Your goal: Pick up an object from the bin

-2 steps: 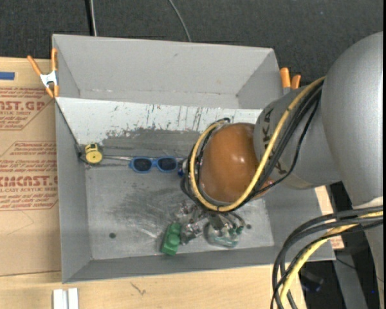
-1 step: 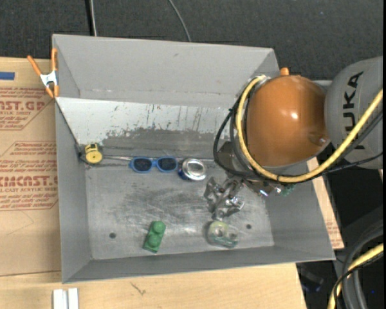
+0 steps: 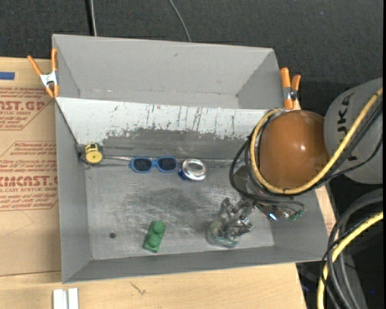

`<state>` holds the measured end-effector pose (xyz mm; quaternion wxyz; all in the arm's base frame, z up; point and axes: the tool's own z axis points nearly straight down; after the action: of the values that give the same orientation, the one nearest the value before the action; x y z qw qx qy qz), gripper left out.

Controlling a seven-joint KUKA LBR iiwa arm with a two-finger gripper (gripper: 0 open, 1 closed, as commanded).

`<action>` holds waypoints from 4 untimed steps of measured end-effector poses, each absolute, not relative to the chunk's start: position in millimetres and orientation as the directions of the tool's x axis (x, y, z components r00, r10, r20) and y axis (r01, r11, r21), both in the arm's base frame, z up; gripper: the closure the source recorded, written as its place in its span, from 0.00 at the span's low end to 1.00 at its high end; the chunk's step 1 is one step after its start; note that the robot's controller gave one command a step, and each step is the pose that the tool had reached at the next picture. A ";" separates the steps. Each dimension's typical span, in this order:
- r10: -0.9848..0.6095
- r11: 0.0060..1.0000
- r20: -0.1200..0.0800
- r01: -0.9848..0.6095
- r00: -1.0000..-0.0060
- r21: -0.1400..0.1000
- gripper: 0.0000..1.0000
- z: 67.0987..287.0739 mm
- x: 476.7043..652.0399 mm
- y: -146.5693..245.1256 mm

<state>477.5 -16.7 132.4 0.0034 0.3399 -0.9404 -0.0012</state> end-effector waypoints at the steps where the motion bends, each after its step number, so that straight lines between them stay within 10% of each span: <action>1: -0.689 0.725 -0.008 -0.689 -0.725 -0.008 1.00 324.4 485.1 -20.5; 2: -0.931 0.365 -0.002 -0.931 -0.365 0.005 1.00 170.5 496.1 22.8; 3: -0.937 0.350 -0.005 -0.937 -0.350 -0.007 1.00 240.9 495.3 30.0; 4: -0.987 0.162 -0.001 -0.987 -0.162 0.008 1.00 133.1 486.0 20.2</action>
Offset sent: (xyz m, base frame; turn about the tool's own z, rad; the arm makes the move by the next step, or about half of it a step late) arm 0.0058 -0.0045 0.1881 -0.0674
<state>486.0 20.2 133.1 0.0020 0.6472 -0.7623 -0.0032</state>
